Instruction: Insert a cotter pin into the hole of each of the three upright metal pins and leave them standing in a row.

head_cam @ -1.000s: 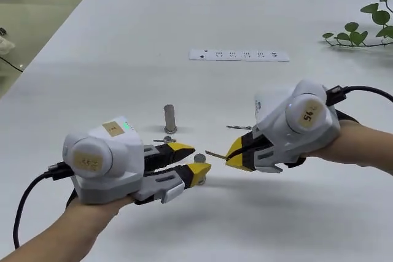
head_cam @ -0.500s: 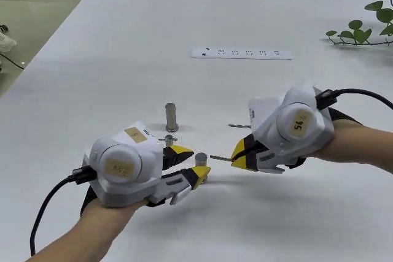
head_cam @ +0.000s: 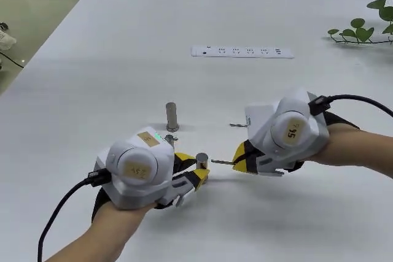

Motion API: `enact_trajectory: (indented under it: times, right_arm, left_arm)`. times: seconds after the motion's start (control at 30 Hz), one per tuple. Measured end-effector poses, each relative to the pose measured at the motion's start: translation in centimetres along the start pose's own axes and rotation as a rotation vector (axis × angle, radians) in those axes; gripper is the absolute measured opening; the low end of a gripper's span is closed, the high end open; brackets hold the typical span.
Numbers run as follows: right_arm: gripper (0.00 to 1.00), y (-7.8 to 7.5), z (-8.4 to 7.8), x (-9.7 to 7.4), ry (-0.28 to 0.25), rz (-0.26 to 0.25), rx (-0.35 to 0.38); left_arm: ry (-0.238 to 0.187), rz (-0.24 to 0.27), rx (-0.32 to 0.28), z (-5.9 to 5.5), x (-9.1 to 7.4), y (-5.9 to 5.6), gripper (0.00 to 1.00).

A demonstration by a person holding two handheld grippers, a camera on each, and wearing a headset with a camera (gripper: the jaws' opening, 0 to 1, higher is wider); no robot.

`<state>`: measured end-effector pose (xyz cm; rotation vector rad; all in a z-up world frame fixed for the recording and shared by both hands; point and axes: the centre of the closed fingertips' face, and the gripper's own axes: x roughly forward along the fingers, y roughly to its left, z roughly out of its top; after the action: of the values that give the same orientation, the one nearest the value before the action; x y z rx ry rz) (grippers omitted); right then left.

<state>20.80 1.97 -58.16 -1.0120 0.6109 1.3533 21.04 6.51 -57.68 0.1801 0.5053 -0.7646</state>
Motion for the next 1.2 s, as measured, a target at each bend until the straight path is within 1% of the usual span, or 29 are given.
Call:
enact_trajectory:
  times: [0.2, 0.37, 0.77, 0.87, 1.2]
  right_arm:
    - [0.0, -0.12, 0.28, 0.0, 0.002, -0.001, -0.011]
    - [0.0, -0.14, 0.52, 0.02, 0.004, 0.002, -0.021]
    - [0.0, -0.31, 0.79, 0.07, 0.016, 0.0, -0.036]
    - [0.0, -0.4, 0.74, 0.09, 0.029, -0.003, -0.047]
    - [0.0, -0.26, 0.95, -0.29, 0.039, -0.007, -0.044]
  left_arm:
    - [0.004, 0.003, -0.011, -0.23, 0.21, -0.01, 0.1]
    - [-0.003, 0.009, -0.029, -0.31, 0.21, -0.04, 0.1]
    - [-0.002, 0.018, -0.03, -0.39, 0.29, -0.07, 0.1]
    - [-0.001, 0.019, -0.035, -0.39, 0.34, -0.05, 0.1]
    - [-0.002, 0.023, -0.027, -0.36, 0.39, 0.0, 0.1]
